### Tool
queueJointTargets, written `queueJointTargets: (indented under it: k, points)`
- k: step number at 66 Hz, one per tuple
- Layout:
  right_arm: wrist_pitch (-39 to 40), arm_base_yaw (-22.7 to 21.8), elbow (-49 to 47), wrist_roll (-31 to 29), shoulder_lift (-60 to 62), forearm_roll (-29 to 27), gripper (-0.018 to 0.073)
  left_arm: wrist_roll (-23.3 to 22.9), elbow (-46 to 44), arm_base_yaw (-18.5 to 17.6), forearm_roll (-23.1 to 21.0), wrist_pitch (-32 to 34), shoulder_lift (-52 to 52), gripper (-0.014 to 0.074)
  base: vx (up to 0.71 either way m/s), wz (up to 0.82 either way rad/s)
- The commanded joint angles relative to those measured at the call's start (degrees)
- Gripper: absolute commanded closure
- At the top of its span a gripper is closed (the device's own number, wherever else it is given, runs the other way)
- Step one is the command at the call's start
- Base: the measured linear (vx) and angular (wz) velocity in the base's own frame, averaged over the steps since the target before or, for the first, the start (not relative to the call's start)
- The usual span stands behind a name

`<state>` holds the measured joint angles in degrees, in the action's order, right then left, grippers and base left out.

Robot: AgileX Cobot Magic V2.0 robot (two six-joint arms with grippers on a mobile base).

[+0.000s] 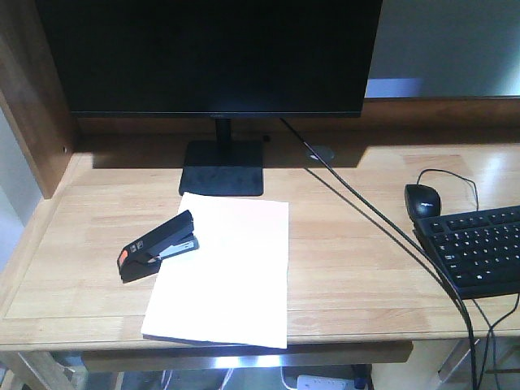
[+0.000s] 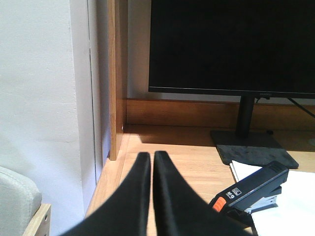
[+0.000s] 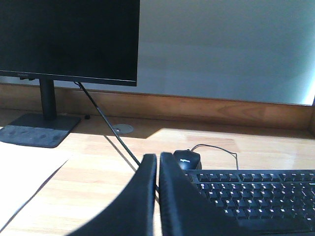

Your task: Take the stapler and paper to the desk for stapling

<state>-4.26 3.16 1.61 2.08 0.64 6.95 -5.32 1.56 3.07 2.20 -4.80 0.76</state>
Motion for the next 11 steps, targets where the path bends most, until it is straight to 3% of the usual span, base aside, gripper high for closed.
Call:
queueJointTargets:
  k: [1,11]
  points:
    - [3.9,-0.4,0.2,-0.3,0.8,0.1,0.0568,0.0,1.6,-0.3,-0.1,3.9,0.8,0.0603,0.0,0.0]
    - [3.9,-0.4,0.2,-0.3,0.8,0.1,0.0568,0.0,1.6,-0.3,-0.1,3.9,0.8,0.0603,0.0,0.0]
